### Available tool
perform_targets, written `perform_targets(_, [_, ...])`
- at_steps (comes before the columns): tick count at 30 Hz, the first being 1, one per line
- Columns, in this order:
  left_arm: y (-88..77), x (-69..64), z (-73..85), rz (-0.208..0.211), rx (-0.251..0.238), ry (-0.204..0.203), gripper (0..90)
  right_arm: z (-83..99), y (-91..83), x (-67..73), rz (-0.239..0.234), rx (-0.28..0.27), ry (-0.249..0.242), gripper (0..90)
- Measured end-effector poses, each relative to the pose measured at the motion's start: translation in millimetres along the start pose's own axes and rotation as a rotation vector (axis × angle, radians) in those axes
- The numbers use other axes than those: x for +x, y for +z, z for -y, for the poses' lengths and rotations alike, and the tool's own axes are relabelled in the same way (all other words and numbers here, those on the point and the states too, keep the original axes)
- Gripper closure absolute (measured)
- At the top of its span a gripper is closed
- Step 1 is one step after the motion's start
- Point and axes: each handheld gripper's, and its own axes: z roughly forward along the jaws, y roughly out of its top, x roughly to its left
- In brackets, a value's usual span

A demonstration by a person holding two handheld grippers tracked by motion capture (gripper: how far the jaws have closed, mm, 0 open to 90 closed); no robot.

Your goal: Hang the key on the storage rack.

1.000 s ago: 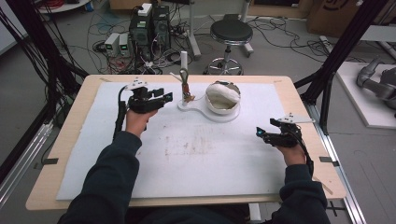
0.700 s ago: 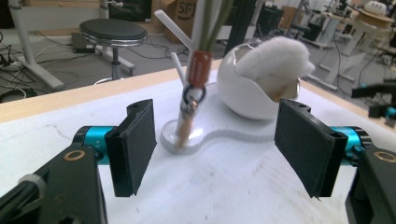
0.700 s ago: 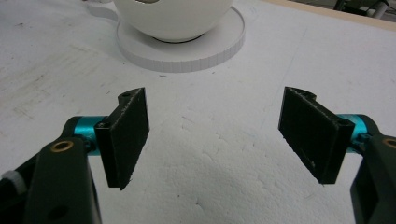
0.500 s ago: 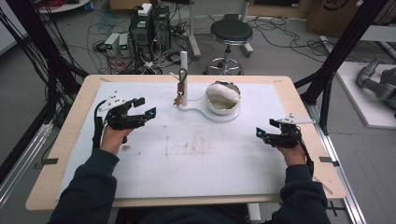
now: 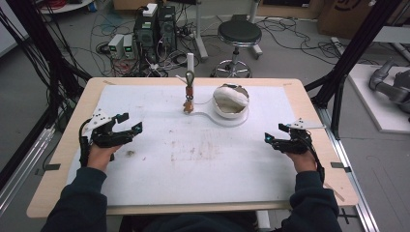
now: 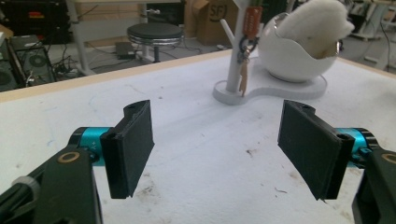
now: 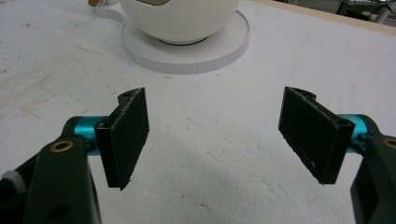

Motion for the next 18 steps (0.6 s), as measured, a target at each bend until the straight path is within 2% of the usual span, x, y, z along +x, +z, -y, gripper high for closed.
perform_targets(4, [0.8,-1.2,0.9,-0.011,0.01,0.019,26.5,0.2,-0.2,-0.3,0.005,0.001,0.005,24.9])
perform_targets(7, [0.4,-2.4,2.0,-0.009,0.013,0.017,26.4,0.0,-1.0,1.0,0.009,0.001,-0.003,24.9])
perform_targets(18, [-6.8,3.5,7.3,-0.033,0.007,-0.018,26.2,-1.7,-2.5,3.5,0.019,-0.013,-0.016,24.9])
